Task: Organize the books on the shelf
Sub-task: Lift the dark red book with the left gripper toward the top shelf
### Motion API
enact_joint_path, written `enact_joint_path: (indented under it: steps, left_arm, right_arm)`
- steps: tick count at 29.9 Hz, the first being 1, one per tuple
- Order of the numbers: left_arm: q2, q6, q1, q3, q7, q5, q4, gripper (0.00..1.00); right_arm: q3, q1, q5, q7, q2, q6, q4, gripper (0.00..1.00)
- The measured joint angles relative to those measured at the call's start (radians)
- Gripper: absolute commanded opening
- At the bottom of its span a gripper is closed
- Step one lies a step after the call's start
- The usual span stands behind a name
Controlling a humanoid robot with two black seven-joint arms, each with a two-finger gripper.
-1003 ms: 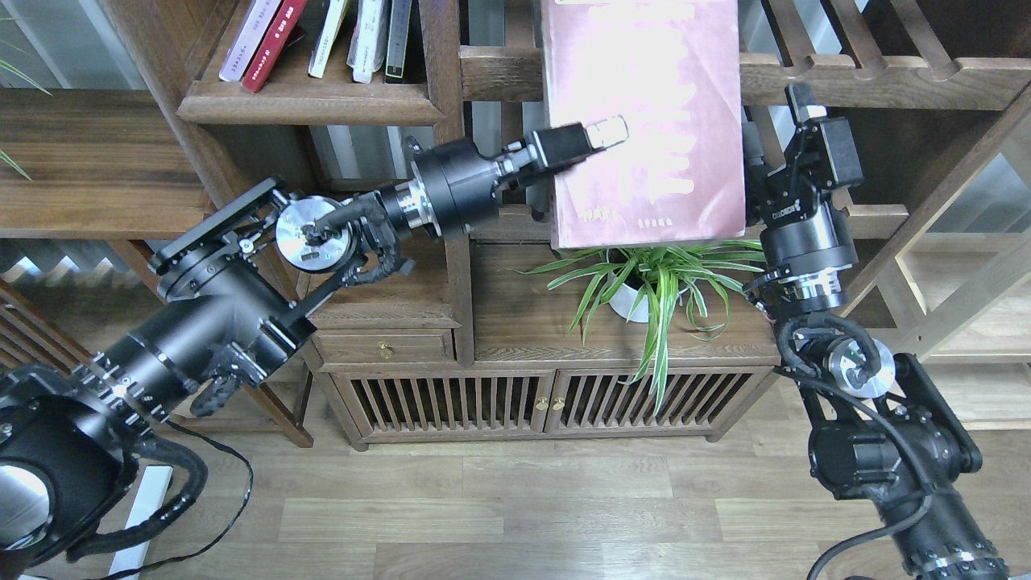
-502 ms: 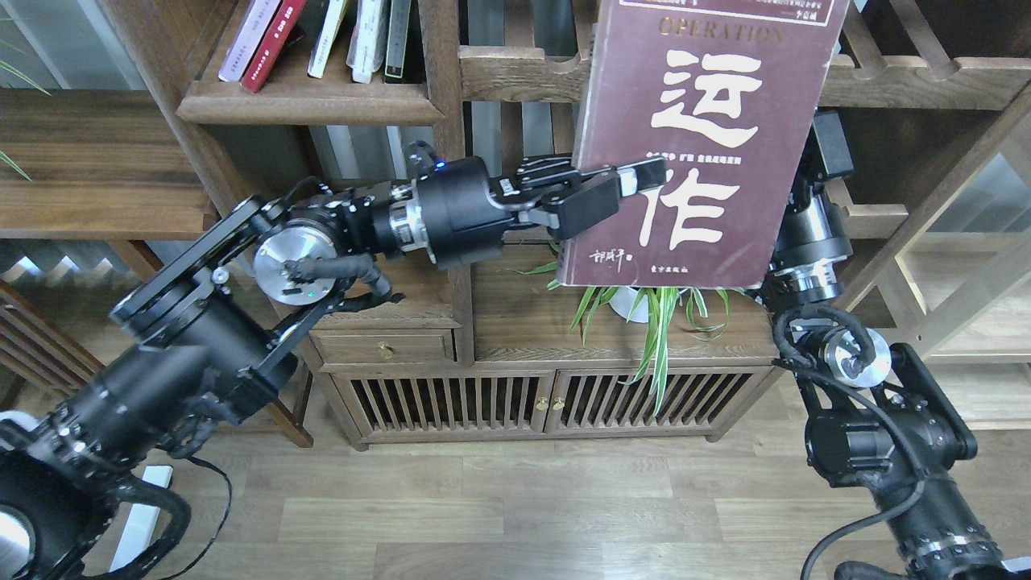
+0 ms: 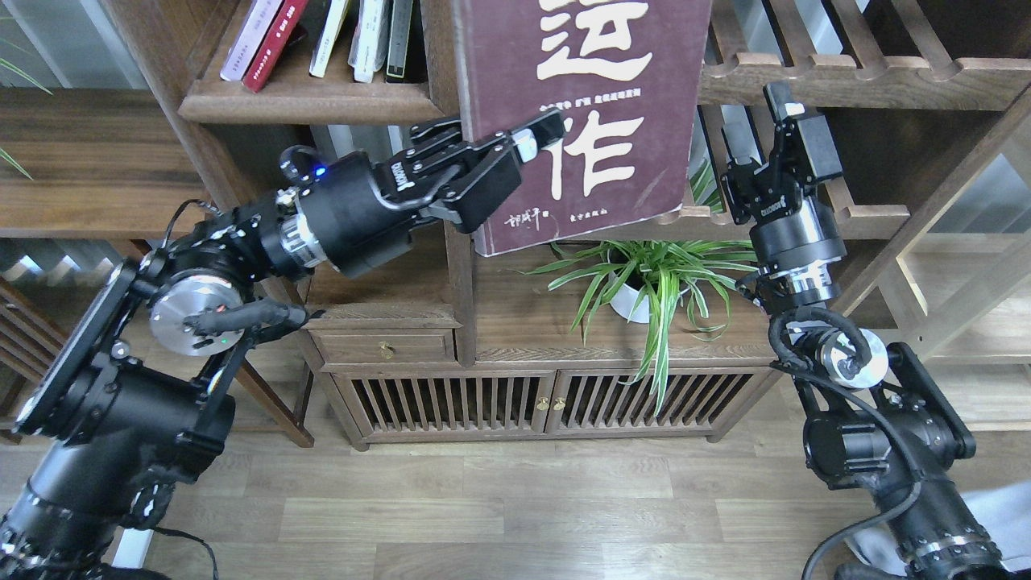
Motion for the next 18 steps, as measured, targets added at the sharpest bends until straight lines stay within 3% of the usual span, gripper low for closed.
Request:
enact_joint_path:
  steps: [18]
  left_arm:
    - [-0.033, 0.0, 0.099, -0.277, -0.061, 0.129, -0.115, 0.0]
  right_arm:
    - [-0.039, -0.002, -0.001, -0.001, 0.012, 0.0, -0.008, 0.88]
